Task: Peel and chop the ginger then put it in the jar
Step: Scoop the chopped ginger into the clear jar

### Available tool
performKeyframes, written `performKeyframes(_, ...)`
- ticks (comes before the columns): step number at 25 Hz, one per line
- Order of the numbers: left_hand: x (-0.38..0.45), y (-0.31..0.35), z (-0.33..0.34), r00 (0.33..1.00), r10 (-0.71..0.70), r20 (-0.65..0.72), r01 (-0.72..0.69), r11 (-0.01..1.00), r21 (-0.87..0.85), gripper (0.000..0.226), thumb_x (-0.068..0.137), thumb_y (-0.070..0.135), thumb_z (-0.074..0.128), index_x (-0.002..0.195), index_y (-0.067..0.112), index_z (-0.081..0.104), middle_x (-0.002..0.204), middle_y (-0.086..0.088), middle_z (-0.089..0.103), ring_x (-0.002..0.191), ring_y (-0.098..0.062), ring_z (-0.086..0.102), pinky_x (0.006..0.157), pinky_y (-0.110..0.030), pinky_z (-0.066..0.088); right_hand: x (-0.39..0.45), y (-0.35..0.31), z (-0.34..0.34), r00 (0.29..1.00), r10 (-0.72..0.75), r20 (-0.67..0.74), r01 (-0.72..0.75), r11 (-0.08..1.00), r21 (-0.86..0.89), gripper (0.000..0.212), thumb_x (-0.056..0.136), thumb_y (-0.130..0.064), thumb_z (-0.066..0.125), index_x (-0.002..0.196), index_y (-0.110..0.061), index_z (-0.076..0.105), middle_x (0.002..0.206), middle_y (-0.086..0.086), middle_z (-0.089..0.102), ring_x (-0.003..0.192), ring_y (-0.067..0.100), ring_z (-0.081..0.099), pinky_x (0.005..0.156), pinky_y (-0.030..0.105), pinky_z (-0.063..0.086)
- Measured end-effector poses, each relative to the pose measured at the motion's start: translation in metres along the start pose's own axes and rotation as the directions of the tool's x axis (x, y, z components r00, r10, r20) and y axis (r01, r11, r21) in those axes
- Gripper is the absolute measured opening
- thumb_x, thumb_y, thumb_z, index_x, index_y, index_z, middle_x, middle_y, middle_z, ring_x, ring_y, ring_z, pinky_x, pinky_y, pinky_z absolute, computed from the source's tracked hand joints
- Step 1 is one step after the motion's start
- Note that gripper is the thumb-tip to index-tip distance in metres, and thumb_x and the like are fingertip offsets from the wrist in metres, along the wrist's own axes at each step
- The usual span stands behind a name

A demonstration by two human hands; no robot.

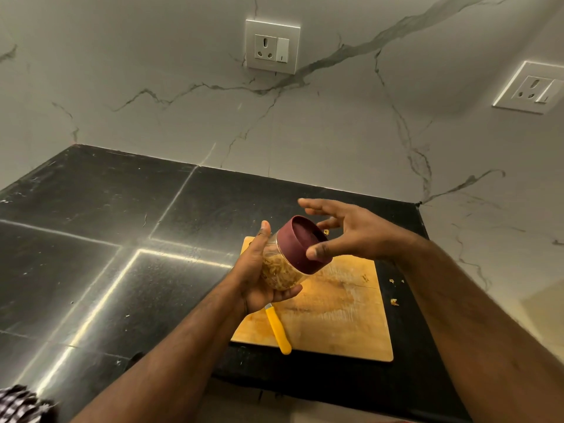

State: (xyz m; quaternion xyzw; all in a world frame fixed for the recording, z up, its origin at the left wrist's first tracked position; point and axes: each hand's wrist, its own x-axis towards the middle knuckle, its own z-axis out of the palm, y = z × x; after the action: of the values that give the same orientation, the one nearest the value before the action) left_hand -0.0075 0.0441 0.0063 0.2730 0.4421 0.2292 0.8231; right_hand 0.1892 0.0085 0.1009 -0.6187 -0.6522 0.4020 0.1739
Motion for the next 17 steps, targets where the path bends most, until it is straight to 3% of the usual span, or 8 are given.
performKeyframes(3, 0.002, -0.001, 0.000, 1.000, 0.015, -0.015, -0.014, 1.000, 0.010, 0.082, 0.081, 0.083, 0.046, 0.123, 0.016, 0.066, 0.114, -0.019, 0.072, 0.105, -0.034, 0.067, 0.078, -0.045, 0.057, 0.007, 0.005, 0.008, 0.999, -0.010, -0.039, 0.010, 1.000, 0.001, 0.079, 0.072, -0.035, 0.086, 0.141, -0.040, 0.046, 0.134, -0.015, 0.050, 0.119, 0.014, 0.052, 0.072, 0.018, 0.052)
performKeyframes(6, 0.005, -0.004, -0.003, 0.999, 0.031, -0.029, -0.032, 0.999, -0.010, 0.081, 0.081, 0.082, 0.048, 0.124, 0.017, 0.066, 0.115, -0.019, 0.071, 0.107, -0.035, 0.067, 0.077, -0.045, 0.057, 0.013, 0.005, 0.019, 0.989, 0.031, -0.141, -0.042, 0.996, -0.074, 0.087, 0.074, -0.043, 0.083, 0.148, -0.035, 0.038, 0.136, -0.007, 0.051, 0.119, 0.015, 0.052, 0.075, 0.019, 0.050)
performKeyframes(9, 0.005, -0.004, -0.008, 1.000, 0.004, 0.016, -0.003, 0.997, -0.080, 0.080, 0.081, 0.083, 0.046, 0.122, 0.018, 0.068, 0.116, -0.020, 0.071, 0.112, -0.038, 0.066, 0.076, -0.044, 0.057, 0.016, 0.006, 0.032, 0.989, 0.039, -0.142, -0.049, 0.997, -0.067, 0.094, 0.077, -0.055, 0.076, 0.153, -0.035, 0.024, 0.149, -0.003, 0.042, 0.129, 0.019, 0.048, 0.083, 0.023, 0.045)
performKeyframes(15, 0.016, 0.002, -0.020, 0.997, 0.068, 0.029, -0.067, 0.998, -0.018, 0.087, 0.079, 0.085, 0.039, 0.128, 0.016, 0.060, 0.119, -0.021, 0.069, 0.106, -0.042, 0.069, 0.074, -0.044, 0.060, 0.037, 0.006, 0.047, 0.935, 0.090, -0.343, -0.129, 0.987, -0.093, 0.085, 0.081, -0.063, 0.066, 0.151, -0.033, 0.029, 0.146, 0.000, 0.046, 0.123, 0.021, 0.052, 0.088, 0.032, 0.052)
performKeyframes(17, 0.019, 0.012, -0.029, 0.994, 0.085, -0.074, -0.081, 0.995, 0.054, 0.081, 0.083, 0.082, 0.037, 0.125, 0.015, 0.058, 0.119, -0.018, 0.068, 0.098, -0.040, 0.072, 0.075, -0.045, 0.062, 0.055, 0.009, 0.038, 0.913, 0.072, -0.402, -0.120, 0.988, -0.097, 0.084, 0.079, -0.065, 0.067, 0.148, -0.031, 0.034, 0.142, 0.000, 0.048, 0.121, 0.020, 0.052, 0.088, 0.033, 0.052)
